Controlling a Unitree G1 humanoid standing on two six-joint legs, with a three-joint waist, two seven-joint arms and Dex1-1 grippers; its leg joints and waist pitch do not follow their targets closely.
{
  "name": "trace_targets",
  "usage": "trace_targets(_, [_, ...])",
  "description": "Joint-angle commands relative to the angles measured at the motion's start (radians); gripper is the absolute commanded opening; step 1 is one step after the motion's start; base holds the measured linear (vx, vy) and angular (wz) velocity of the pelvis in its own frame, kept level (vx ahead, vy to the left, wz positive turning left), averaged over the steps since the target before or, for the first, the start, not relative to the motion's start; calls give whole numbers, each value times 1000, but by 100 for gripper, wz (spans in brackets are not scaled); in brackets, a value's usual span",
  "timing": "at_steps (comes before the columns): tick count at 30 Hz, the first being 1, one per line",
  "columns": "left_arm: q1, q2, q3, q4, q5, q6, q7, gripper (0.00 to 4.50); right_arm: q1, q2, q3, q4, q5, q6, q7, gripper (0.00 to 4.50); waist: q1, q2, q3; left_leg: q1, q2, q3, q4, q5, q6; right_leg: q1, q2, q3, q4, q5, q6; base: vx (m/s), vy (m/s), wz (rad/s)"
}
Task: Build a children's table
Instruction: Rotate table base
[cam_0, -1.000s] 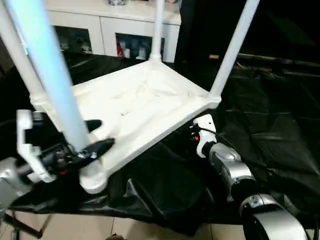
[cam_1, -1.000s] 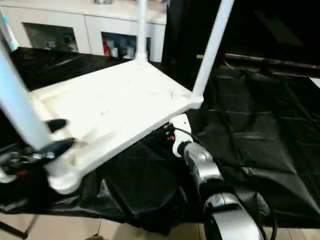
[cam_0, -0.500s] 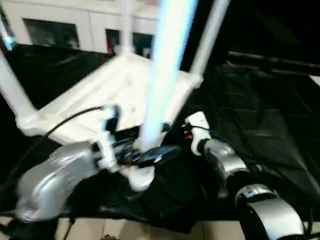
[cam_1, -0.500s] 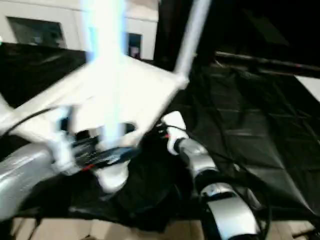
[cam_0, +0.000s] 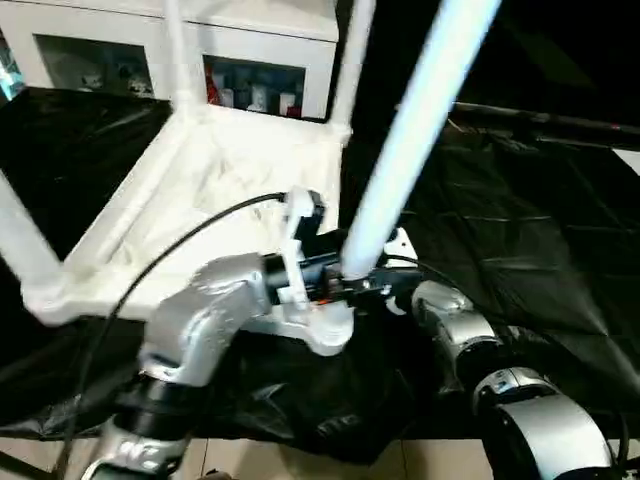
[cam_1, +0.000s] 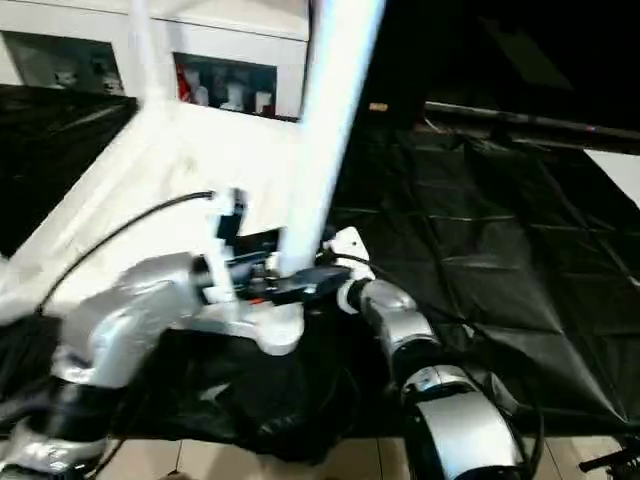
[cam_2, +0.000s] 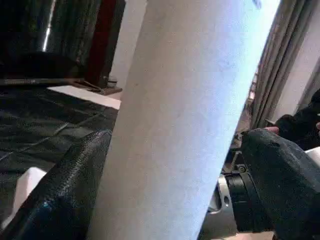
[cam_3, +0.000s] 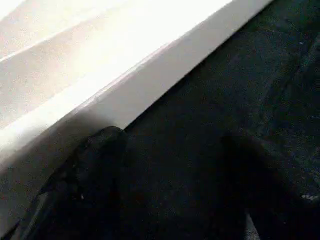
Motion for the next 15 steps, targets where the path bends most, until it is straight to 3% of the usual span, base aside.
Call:
trace_targets(1, [-30,-39,-71,31,27,-21,0,445,-19,39,23,-27,7,-11,82,366,6,17,-62,11,54,-28,-65,-178,-15,46,-96,68,-72,-131,-197,0,0,0])
trace_targets(6, [-52,-57,-82,108,106,-95,39,445,-30,33,34,-16,-21,-30,46,366,3,13,-61,12,57,-29,-65,-177,-1,44,-97,67,-75,-153,-199,0,0,0])
trace_targets(10, [-87,-13,-74,205,222,-178,111,445,-64,10,-12,-1,-13,-50,-71,366,0,16,-62,13,56,-32,-66,-190,-13,43,-98,67,-78,-189,-184,0,0,0])
trace_targets(12, [-87,32,-71,224,259,-200,108,445,-67,-9,-39,-15,10,-51,-75,366,-2,18,-64,11,55,-32,-65,-184,-9,44,-97,67,-74,-170,-180,0,0,0])
trace_targets(14, [-63,94,-81,206,275,-210,53,445,-52,-30,-49,-45,21,-52,-51,366,5,29,-66,15,58,-29,-63,-150,0,40,-98,68,-67,-92,-205,0,0,0])
trace_targets(15, [-51,117,-85,192,276,-205,31,445,-41,-41,-49,-61,24,-51,-34,366,6,27,-68,14,58,-29,-62,-130,6,43,-95,66,-58,-44,-216,0,0,0])
